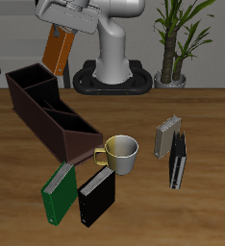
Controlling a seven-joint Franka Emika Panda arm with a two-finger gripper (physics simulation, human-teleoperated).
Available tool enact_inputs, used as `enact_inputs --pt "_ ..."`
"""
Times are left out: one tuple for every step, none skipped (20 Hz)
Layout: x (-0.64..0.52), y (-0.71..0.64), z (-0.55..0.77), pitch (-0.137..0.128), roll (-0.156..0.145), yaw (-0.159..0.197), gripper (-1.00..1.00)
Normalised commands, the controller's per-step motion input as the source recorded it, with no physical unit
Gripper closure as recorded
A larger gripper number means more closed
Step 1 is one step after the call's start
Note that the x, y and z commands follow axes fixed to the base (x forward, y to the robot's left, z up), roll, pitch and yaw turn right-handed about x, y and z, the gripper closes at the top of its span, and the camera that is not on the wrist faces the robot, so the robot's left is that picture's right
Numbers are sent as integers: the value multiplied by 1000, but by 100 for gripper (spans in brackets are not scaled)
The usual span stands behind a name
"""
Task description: Place the orange book into the right desk caddy's back compartment
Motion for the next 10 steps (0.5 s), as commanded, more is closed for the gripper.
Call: enact_inputs --pt "60 -58 -139 17 -21 -28 100" --pt "0 0 0 0 0 0 100" --pt "109 18 -124 6 -7 28 100" --pt "88 62 -86 -9 22 13 100" --pt "107 6 -62 12 8 5 100" --pt "0 0 0 0 0 0 100" --pt "177 -66 -65 -10 5 32 100" --pt "-116 2 -64 0 0 0 100" --pt "81 -142 -23 12 -31 -32 100" --pt "42 -49 -20 7 1 0 100"
